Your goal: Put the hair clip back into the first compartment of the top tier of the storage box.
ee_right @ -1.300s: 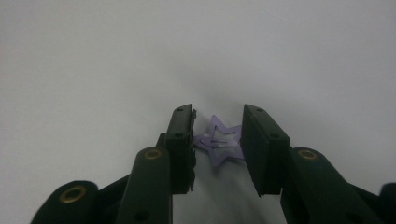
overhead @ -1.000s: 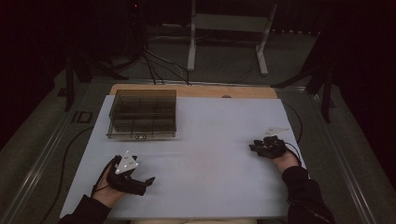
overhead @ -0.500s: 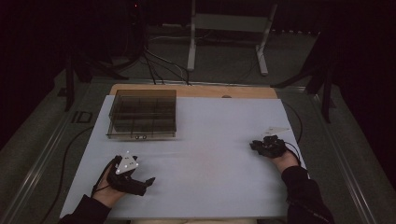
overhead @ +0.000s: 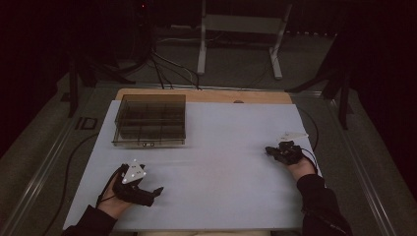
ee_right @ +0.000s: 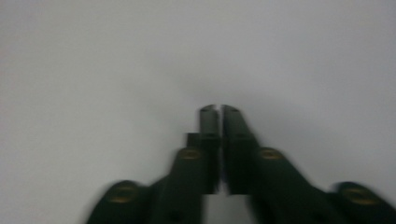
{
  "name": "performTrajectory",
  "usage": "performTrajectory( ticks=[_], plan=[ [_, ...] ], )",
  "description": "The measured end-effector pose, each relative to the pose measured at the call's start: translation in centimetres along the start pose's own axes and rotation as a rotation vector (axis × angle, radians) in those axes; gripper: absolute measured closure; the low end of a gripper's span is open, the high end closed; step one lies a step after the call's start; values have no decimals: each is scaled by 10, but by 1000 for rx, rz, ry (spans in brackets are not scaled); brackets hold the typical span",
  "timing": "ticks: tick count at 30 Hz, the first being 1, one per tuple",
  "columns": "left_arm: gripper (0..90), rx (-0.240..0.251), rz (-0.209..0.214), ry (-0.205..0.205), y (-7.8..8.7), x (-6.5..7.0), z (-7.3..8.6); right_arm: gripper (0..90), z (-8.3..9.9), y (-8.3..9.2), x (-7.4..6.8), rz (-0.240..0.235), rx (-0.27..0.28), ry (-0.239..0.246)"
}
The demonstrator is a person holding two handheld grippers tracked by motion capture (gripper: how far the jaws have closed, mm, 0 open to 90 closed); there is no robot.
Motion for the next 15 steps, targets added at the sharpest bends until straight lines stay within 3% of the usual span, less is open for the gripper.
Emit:
performTrajectory(
  ticks=[1,4,15],
  plan=[
    [0,0,-1,-1,0,0,0,729,0,1,1,18,4,1],
    [0,0,-1,-1,0,0,0,683,0,3,6,23,17,-18],
    [0,4,0,2,1,0,0,719,3,-3,13,27,-32,-46]
  ],
)
Point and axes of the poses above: each handheld gripper's, and its own axes: y roughly backward along the jaws, z roughly out of its underside, x roughly to its right, the point moved 5 cm from there along -y, roughly forward along the jaws, and after that the axes turned 15 degrees about -z, right-handed, at the moved point
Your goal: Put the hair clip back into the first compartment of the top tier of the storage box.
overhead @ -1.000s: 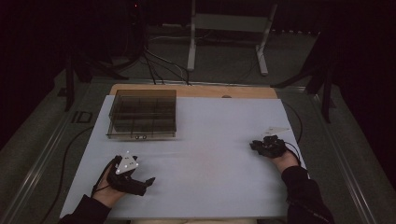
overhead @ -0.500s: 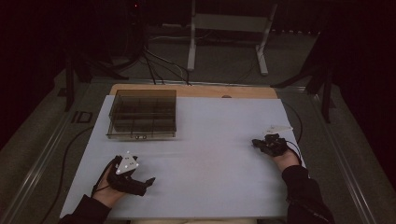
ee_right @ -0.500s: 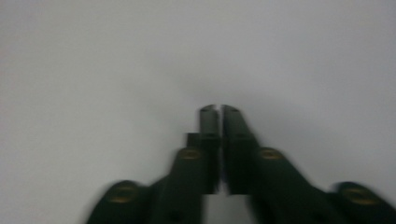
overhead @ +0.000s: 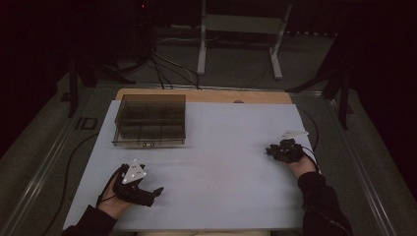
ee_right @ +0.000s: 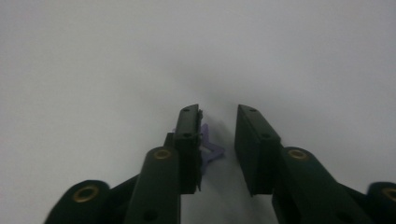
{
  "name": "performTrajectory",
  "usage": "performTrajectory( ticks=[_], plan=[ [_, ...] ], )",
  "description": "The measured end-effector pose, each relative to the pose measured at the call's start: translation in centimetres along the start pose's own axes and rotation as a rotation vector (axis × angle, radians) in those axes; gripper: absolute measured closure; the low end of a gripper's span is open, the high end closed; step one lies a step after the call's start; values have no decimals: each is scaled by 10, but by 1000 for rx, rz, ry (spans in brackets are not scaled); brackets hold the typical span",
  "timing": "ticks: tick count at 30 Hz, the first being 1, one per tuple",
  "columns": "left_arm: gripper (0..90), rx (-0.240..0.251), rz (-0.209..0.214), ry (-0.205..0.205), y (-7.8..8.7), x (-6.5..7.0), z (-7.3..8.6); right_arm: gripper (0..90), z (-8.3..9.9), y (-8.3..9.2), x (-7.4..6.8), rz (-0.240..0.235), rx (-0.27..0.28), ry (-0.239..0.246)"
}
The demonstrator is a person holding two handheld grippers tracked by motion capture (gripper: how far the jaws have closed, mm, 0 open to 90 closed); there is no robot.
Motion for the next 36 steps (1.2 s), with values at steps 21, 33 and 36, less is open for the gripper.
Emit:
performTrajectory(
  ticks=[21,33,36],
  plan=[
    [0,-3,4,-8,-1,0,0,888,-2,-2,-7,31,-48,50],
    [0,-4,4,-8,-1,0,1,900,-5,-2,-11,-5,-30,48],
    [0,-5,3,-10,-1,0,1,900,-6,-2,-12,-7,-35,53]
  ],
)
Point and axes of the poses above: each handheld gripper's, and its own axes: y roughly backward along the jaws, z roughly out of its underside, x roughly to its right, the point moved 5 cm from there along -y, roughly forward along the jaws, and after that the axes turned 15 degrees about -z, right-handed, at the moved point
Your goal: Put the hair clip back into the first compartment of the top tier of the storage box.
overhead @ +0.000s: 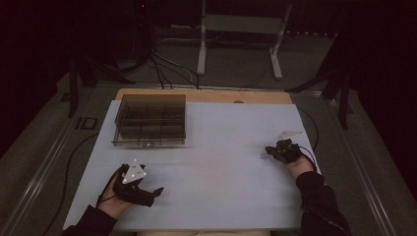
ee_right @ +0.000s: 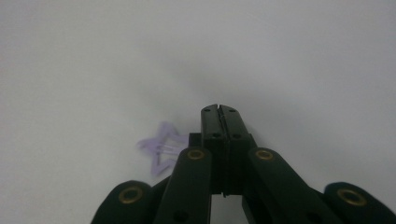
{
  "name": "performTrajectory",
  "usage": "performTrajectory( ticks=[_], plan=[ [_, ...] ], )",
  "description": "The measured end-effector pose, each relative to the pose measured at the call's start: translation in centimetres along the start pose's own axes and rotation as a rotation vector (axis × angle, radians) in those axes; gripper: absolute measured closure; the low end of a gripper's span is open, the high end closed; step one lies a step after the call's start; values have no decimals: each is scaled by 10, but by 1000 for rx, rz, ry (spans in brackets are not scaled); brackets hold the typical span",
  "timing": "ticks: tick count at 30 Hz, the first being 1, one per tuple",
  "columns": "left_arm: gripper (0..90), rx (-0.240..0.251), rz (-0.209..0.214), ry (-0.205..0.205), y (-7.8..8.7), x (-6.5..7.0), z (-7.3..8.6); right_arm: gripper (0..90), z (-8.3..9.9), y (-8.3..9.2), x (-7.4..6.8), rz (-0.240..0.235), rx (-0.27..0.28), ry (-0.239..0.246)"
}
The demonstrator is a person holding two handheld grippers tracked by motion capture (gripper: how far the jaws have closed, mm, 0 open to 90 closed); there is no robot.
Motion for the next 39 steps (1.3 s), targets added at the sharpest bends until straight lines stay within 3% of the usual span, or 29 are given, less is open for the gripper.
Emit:
performTrajectory(
  ticks=[7,11,13,15,23,29,39],
  plan=[
    [0,1,-1,2,0,0,0,900,-2,-1,-7,-37,15,6],
    [0,1,-1,2,0,0,0,644,-5,-1,-20,-82,35,12],
    [0,0,0,1,0,0,0,567,-4,-4,-23,-85,30,15],
    [0,-1,-1,-2,0,0,0,568,0,-10,-23,-76,7,29],
    [0,-2,0,0,0,1,1,724,7,-10,-20,-55,62,16],
    [0,-5,0,-6,0,1,1,730,4,-11,-23,-25,26,51],
    [0,-2,2,1,0,1,1,730,-3,-9,-26,-34,13,67]
  ],
)
Point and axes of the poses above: each handheld gripper's, and its own axes: y roughly backward along the jaws, z roughly out of its underside, x roughly to its right, the point moved 5 cm from there along -y, roughly forward along the jaws, and after that the axes turned 15 degrees about -z, right-handed, at the moved point
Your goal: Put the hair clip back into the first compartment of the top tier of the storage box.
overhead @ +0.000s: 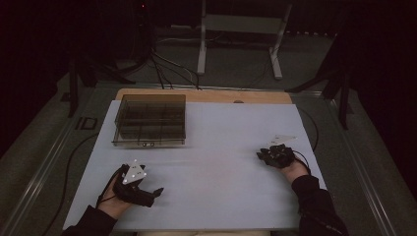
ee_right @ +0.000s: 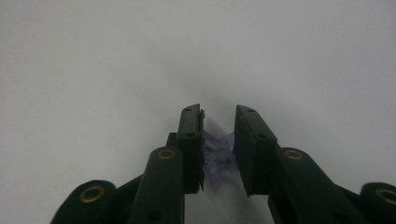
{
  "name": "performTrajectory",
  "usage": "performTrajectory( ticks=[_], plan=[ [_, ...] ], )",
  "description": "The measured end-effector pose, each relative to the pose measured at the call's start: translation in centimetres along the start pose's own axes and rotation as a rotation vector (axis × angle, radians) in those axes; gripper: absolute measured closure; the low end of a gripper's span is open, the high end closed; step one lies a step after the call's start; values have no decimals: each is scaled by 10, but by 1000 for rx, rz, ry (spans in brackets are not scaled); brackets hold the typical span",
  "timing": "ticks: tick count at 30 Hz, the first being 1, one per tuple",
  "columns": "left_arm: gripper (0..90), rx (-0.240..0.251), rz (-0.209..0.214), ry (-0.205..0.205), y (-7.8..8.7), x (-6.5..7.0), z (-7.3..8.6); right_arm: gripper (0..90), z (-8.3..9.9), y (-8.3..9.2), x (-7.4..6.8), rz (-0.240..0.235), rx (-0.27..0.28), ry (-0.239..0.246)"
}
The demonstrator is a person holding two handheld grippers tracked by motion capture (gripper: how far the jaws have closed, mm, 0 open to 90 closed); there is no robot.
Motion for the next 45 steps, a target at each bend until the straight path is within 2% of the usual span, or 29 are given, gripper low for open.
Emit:
performTrajectory(
  ticks=[20,30,39,45],
  plan=[
    [0,-3,4,-2,0,1,1,730,-29,6,-21,-74,25,67],
    [0,-3,4,0,0,0,1,729,-54,11,-38,-124,48,110],
    [0,-1,6,3,1,1,1,729,-74,3,-55,-178,64,149],
    [0,-1,8,3,1,1,1,729,-86,-2,-64,-197,62,172]
  ],
)
Point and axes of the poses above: each handheld gripper's, and its own axes: y roughly backward along the jaws, z roughly out of its underside, x roughly to its right, the point moved 5 cm from there along -y, roughly forward along the jaws, and after that the axes turned 15 degrees about -z, right-handed, at the moved point
